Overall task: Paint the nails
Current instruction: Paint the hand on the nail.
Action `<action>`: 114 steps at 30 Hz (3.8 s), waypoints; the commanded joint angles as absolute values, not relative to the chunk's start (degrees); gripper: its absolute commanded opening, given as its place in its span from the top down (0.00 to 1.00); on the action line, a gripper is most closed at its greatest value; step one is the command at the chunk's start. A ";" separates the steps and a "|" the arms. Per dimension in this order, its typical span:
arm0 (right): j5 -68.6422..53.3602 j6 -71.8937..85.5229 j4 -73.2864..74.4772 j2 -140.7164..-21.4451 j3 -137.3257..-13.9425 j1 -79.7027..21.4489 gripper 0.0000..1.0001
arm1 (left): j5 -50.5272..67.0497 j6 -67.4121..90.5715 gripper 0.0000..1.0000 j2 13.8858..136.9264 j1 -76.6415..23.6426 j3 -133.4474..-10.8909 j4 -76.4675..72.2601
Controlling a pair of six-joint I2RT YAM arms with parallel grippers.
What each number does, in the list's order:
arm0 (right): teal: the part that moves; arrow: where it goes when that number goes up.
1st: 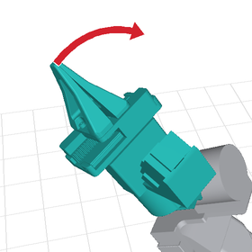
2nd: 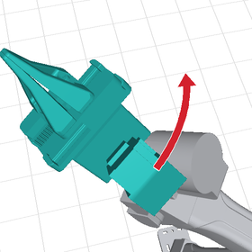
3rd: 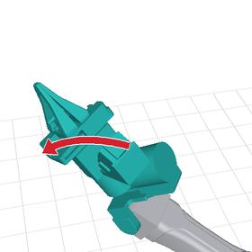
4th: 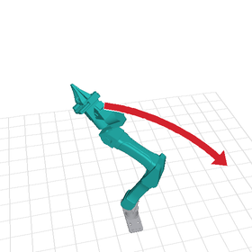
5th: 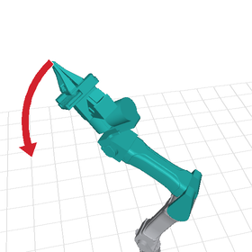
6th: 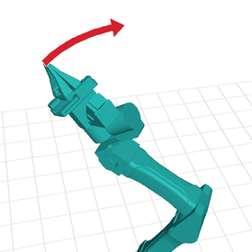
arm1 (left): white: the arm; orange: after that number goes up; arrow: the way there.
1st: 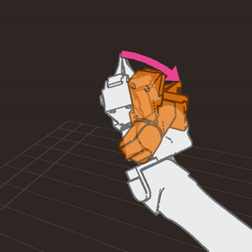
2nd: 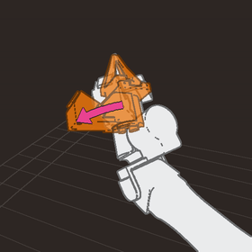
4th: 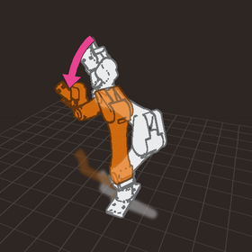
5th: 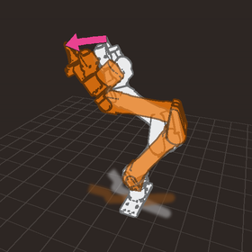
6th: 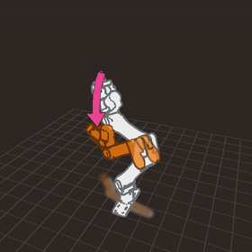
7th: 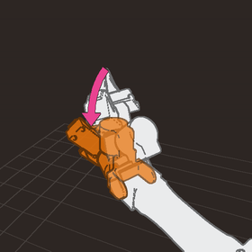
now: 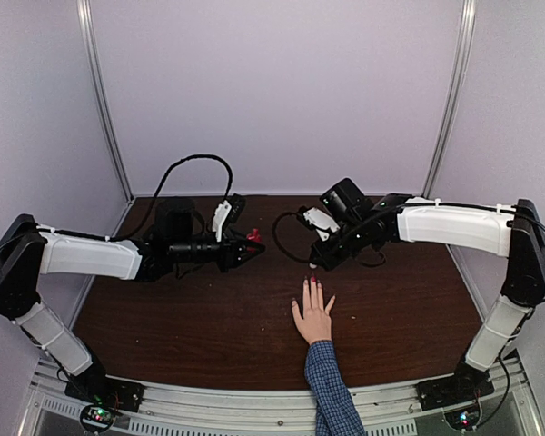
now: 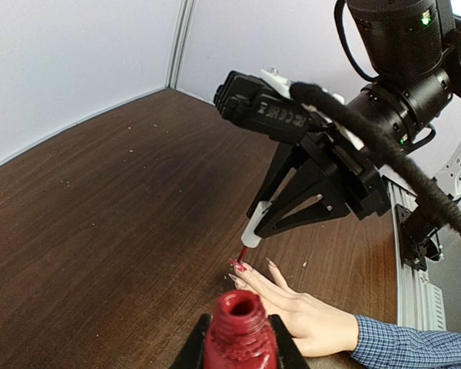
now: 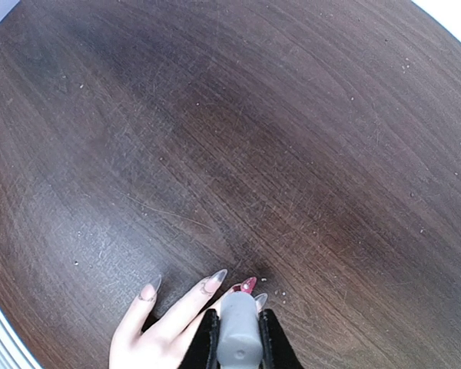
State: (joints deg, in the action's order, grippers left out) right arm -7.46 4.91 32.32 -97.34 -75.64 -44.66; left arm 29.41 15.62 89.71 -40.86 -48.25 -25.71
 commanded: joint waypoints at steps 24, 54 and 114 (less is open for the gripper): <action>-5.76 6.85 32.90 -96.41 -74.44 -44.55 1.00 | 30.27 16.00 1.00 89.85 -40.46 -48.25 -29.44; -6.04 6.42 32.83 -98.04 -75.06 -44.55 1.00 | 29.93 15.81 1.00 89.52 -40.51 -47.82 -29.62; -6.99 6.43 30.91 -100.14 -77.39 -44.50 1.00 | 29.58 15.25 1.00 89.02 -40.50 -46.88 -29.89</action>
State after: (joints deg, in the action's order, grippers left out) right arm -7.44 6.22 31.66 -99.46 -75.61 -44.64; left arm 29.39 15.75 89.69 -40.86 -47.24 -26.92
